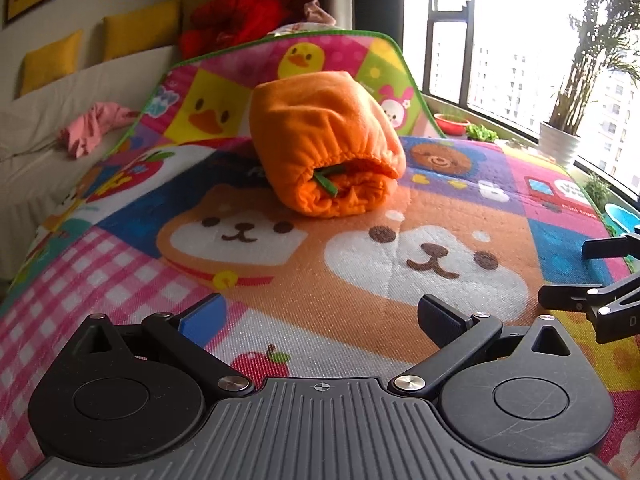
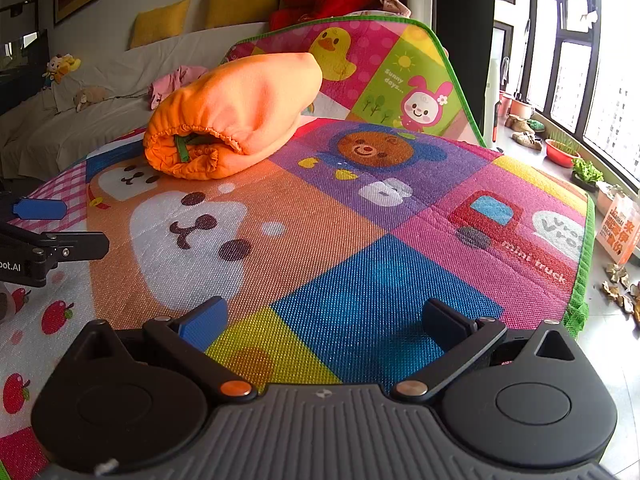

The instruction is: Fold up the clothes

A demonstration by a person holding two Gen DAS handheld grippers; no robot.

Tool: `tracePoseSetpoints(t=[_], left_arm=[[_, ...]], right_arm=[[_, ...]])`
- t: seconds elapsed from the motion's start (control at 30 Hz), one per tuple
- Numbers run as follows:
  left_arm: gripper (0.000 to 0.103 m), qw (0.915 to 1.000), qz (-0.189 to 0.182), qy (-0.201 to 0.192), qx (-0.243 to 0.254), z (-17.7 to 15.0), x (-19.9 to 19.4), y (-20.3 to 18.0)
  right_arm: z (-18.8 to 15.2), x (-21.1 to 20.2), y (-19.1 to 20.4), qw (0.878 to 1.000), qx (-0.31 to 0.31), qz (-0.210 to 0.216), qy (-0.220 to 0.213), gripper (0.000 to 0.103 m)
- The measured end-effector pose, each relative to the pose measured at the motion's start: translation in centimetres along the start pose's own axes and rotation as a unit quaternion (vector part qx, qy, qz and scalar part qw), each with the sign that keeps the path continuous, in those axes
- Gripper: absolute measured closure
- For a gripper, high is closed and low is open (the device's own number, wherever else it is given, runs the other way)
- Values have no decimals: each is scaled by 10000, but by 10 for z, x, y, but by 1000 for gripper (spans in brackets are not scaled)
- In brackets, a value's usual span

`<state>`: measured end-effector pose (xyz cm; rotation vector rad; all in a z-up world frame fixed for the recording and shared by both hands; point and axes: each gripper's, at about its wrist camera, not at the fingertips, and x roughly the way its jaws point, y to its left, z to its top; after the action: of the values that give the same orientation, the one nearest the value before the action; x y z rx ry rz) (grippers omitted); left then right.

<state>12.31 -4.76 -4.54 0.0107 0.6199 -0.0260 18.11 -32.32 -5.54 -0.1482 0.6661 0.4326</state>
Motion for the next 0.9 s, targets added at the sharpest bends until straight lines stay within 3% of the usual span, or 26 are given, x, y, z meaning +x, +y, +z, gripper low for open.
tracePoseSetpoints(t=[0.9], left_arm=[[0,9997,-147,21,-186,-1,0,6]], right_arm=[[0,0,-2,10000,14,17,-3,0]])
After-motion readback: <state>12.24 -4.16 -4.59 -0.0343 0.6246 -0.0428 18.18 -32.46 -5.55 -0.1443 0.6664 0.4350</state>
